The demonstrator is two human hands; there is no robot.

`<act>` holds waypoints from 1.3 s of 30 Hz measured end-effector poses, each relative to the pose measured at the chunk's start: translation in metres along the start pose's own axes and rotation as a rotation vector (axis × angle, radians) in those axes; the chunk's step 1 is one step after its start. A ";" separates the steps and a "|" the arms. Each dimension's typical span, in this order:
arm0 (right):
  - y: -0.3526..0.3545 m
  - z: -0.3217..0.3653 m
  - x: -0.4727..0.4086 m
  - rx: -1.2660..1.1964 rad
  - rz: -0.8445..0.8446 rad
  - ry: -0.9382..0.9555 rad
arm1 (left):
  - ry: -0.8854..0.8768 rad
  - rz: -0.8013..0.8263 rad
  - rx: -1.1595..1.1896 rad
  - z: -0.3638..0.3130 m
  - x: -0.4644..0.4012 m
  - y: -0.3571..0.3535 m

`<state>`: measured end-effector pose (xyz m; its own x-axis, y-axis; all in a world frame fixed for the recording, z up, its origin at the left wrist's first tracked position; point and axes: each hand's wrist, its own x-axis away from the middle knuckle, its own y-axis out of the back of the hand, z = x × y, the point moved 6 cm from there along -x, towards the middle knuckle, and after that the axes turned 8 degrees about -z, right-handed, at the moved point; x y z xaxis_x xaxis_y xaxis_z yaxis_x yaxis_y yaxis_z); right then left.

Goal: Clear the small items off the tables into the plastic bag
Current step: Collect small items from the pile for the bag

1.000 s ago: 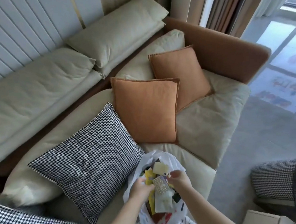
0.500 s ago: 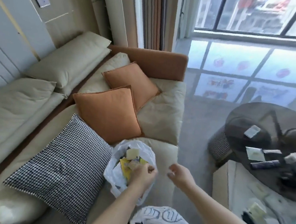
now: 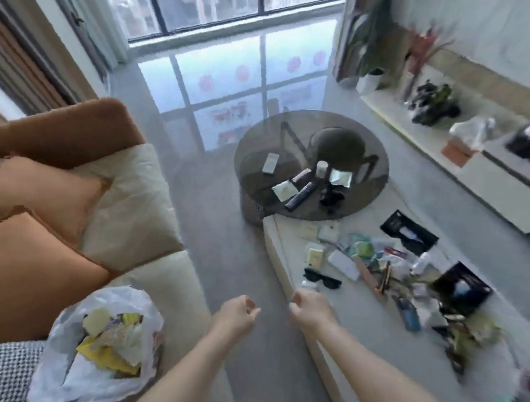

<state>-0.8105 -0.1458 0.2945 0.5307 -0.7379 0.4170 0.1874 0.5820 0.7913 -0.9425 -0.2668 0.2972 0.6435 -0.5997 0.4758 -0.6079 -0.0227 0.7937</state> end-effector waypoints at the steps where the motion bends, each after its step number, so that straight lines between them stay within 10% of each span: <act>1: 0.010 -0.024 0.003 -0.008 -0.023 -0.034 | -0.026 0.021 -0.025 -0.019 -0.001 -0.013; 21: 0.113 -0.411 0.081 -0.360 -0.336 -0.772 | -0.426 0.350 -0.222 -0.324 0.026 -0.242; 39: -0.039 -0.586 -0.052 -0.559 -0.427 -0.954 | -0.744 0.315 -0.395 -0.376 -0.125 -0.501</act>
<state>-0.3614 0.0704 -0.0199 -0.4491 -0.7274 0.5189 0.6607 0.1206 0.7409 -0.5436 0.1202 -0.0175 -0.0767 -0.8978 0.4337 -0.4130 0.4245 0.8058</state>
